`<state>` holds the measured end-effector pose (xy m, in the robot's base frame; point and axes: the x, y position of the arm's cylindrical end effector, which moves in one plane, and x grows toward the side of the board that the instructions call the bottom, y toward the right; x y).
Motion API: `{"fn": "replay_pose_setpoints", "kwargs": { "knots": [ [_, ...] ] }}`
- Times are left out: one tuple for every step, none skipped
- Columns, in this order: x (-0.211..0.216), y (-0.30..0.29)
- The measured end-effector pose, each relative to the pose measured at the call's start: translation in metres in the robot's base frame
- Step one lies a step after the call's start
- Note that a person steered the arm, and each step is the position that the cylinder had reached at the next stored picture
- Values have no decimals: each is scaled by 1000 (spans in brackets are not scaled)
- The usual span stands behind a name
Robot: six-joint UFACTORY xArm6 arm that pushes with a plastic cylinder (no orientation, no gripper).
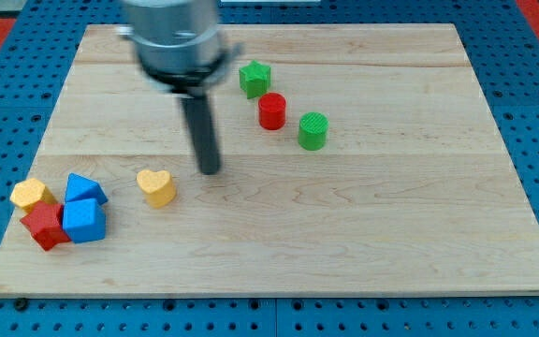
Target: Push the green circle into red circle
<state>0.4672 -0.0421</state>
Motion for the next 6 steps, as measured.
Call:
{"fn": "replay_pose_setpoints", "kwargs": {
  "knots": [
    [-13, 77],
    [-59, 131],
    [-75, 114],
    [-102, 130],
    [-114, 104],
    [-104, 56]
  ]
}}
